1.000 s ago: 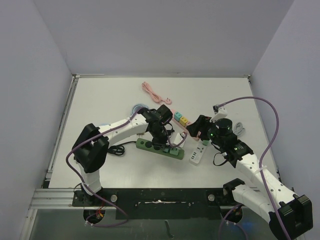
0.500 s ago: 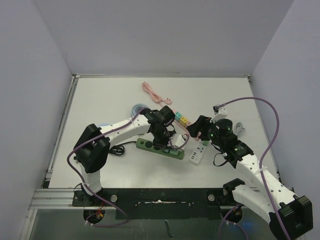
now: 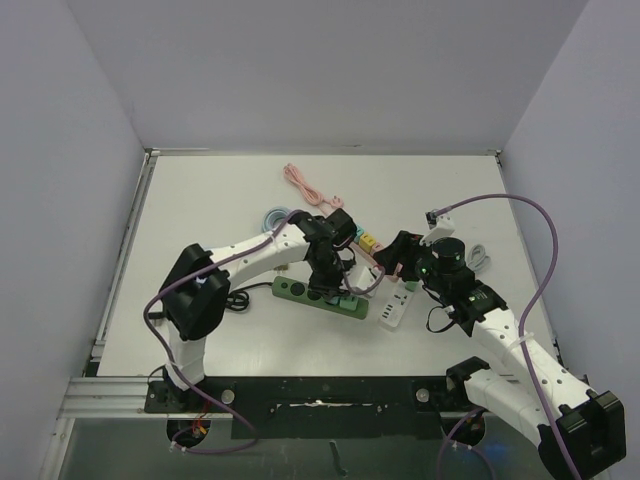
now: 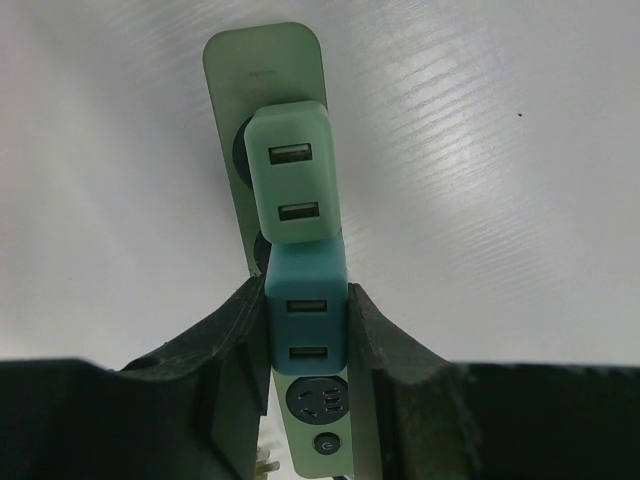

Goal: Insert the plug

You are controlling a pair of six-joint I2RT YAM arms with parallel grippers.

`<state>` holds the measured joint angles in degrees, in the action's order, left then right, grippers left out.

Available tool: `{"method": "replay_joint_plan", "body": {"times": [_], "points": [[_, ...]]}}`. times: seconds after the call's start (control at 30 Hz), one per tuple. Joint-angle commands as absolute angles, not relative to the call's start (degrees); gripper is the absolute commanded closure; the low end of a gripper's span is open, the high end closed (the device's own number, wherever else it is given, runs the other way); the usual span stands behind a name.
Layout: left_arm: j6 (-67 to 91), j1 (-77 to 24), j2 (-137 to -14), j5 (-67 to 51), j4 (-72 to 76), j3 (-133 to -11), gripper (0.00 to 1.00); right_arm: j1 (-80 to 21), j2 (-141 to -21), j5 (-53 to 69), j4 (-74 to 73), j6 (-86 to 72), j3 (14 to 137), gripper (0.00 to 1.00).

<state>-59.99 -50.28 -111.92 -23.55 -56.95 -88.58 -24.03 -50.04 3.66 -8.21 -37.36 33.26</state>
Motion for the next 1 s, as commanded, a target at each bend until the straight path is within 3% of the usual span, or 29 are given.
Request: {"method": "replay_joint_plan", "body": {"times": [0.0, 0.2, 0.6, 0.97], "points": [[-61.2, -51.0, -118.8, -13.6, -46.8, -79.7, 1.00, -23.7, -49.6, 3.5, -5.2, -36.1, 33.6, 0.32], [-62.1, -51.4, -111.5, -10.9, -31.7, -68.9, 1.00, -23.7, -49.0, 3.3, -5.2, -36.0, 33.3, 0.31], [-63.6, -51.7, -119.4, -9.9, -42.6, -77.0, 1.00, -23.7, -48.5, 3.4, -5.4, -36.4, 33.0, 0.31], [-60.1, -52.6, -124.1, -12.8, -37.5, -70.6, 1.00, -23.6, -48.8, 3.5, -4.8, -36.1, 33.1, 0.31]]}}
